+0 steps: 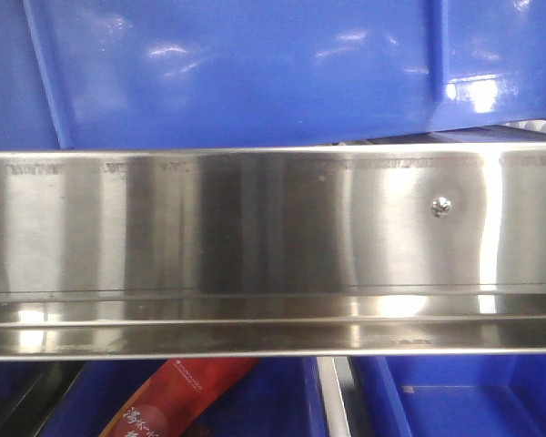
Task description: Move blue bin to conveyor side
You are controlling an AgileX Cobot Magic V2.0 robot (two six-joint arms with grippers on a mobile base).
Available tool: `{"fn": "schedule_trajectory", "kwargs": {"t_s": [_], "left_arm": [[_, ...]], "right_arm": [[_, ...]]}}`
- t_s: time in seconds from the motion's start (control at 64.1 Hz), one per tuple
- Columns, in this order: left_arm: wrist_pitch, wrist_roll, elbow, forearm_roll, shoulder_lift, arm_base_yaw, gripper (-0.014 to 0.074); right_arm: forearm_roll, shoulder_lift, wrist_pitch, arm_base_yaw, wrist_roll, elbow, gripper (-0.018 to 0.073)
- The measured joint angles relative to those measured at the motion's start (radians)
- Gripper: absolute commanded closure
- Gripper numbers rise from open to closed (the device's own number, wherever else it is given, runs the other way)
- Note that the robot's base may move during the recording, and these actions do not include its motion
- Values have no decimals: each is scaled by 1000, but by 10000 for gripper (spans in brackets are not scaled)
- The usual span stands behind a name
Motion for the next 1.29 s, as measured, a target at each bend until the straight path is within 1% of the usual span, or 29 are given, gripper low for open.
{"fn": "schedule_trajectory", "kwargs": {"t_s": [0.109,0.203,0.281,0.483,0.561,0.655,0.92,0.982,1.076,1.294], "left_arm": [[0,0,0,0,0,0,195],[0,0,0,0,0,0,195],[0,0,0,0,0,0,195],[0,0,0,0,0,0,197],[0,0,0,0,0,0,224],[0,0,0,0,0,0,308],[-10,0,-1,-3,0,0,580],[-10,0,-1,-3,0,0,631],[-10,0,-1,-3,0,0,613],[-10,0,-1,-3,0,0,613]], "right_arm": [[-2,-4,-9,0,0,8,450],[-2,-8,-18,2,0,18,571],[-2,-10,-22,2,2,23,654],[-2,-12,-26,2,4,25,648],[-2,-13,-27,2,4,27,648],[-2,-14,-27,2,4,27,648],[-2,-14,-27,2,4,27,648],[-2,-14,-27,2,4,27,648],[-2,-14,-27,2,4,27,648],[-2,-14,-27,2,4,27,648]]}}
